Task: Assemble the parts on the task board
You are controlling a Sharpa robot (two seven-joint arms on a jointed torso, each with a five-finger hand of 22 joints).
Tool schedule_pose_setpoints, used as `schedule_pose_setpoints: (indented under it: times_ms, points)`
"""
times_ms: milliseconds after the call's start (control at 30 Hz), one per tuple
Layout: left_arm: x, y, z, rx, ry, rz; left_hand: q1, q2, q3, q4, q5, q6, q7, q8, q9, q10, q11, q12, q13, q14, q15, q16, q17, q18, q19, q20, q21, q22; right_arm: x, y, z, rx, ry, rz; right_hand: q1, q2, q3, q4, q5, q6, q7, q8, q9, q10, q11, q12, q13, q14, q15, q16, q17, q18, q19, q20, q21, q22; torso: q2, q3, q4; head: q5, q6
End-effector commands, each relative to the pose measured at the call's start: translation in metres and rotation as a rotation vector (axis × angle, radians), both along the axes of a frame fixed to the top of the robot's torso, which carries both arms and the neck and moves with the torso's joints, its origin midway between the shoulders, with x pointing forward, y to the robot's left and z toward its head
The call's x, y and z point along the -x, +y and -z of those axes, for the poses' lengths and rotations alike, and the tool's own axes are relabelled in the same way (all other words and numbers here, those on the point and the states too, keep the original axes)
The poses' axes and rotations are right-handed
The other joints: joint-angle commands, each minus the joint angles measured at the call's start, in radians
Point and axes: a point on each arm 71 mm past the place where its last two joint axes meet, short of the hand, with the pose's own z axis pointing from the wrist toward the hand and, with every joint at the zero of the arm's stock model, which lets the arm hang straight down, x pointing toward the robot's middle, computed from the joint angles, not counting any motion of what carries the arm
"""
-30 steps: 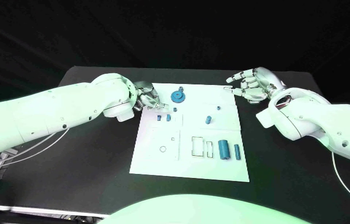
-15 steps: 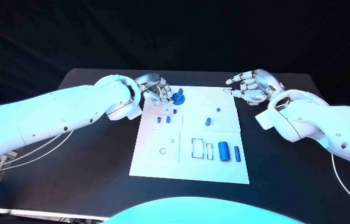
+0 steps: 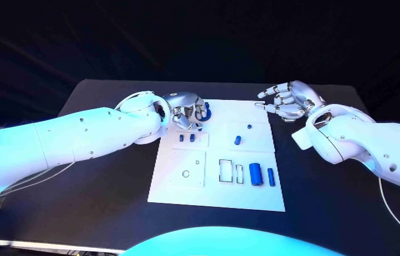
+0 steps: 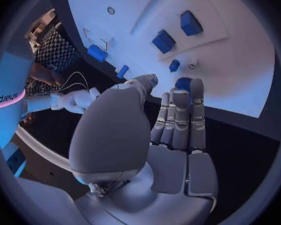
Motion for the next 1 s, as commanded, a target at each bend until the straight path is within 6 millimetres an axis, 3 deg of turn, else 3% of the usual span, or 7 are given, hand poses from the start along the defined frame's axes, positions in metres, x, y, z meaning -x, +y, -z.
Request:
schedule_pose_setpoints:
  times_ms: [33,267,633,1000]
  points:
    - [-0.001,-0.003,0.004,-0.103,-0.054,0.038,0.000,-0.004,-0.008,0.004,-0.003,0.005,0.005,-0.005,-0.004,-0.007,0.000,-0.004,-0.005,-0.006,0.002,0.004,-0.007,0.012,-0.005,0.006,0.001,0.002,0.000,0.001,-0.001,-0.005,-0.010,-0.009,-0.004,0.002,0.008,0.000,0.003,0.000,-0.001,0.003,-0.001,-0.006,0.000,-0.006,-0.001,0.062,-0.007,-0.006,0.098,0.014,-0.009,0.001,-0.006,0.069,0.001,-0.0001,-0.0011,-0.003,0.001]
    - [-0.005,-0.007,0.009,-0.138,-0.059,0.031,0.000,-0.004,-0.022,0.009,-0.004,0.011,0.003,-0.002,-0.009,-0.012,0.000,-0.006,-0.012,-0.006,0.002,0.011,-0.011,0.012,-0.005,0.007,0.002,0.003,0.001,0.001,-0.001,-0.005,-0.010,-0.009,-0.003,0.003,0.009,0.000,0.004,0.000,-0.001,0.003,-0.002,-0.009,0.000,-0.009,-0.004,0.061,-0.007,-0.009,0.093,0.015,-0.011,0.001,-0.012,0.066,0.001,0.0002,-0.0009,-0.004,0.001]
    - [-0.007,-0.010,0.017,-0.174,0.006,0.060,0.025,0.004,-0.028,0.016,-0.005,0.058,-0.021,0.001,-0.034,0.016,-0.010,0.003,-0.032,0.016,-0.006,0.057,0.007,0.013,-0.004,0.003,0.013,0.014,0.000,0.002,-0.001,-0.007,-0.011,-0.011,-0.002,0.003,0.010,0.000,0.006,-0.001,-0.001,0.003,-0.003,-0.024,0.000,-0.026,-0.021,0.057,-0.007,-0.018,0.079,0.019,-0.020,0.001,-0.031,0.057,0.000,0.0007,-0.0003,-0.006,-0.004]
    - [-0.007,-0.011,0.017,-0.164,0.014,0.063,0.036,0.007,-0.017,0.016,-0.004,0.084,-0.017,-0.009,-0.054,0.052,-0.015,0.008,-0.045,0.051,-0.009,0.106,0.044,0.013,0.000,-0.001,0.028,0.027,0.000,0.003,-0.001,-0.008,-0.011,-0.014,-0.002,0.003,0.011,0.000,0.006,-0.001,-0.001,0.004,-0.003,-0.026,0.000,-0.028,-0.024,0.056,-0.007,-0.019,0.077,0.019,-0.021,0.001,-0.034,0.056,0.000,0.0005,0.0000,-0.008,-0.005]
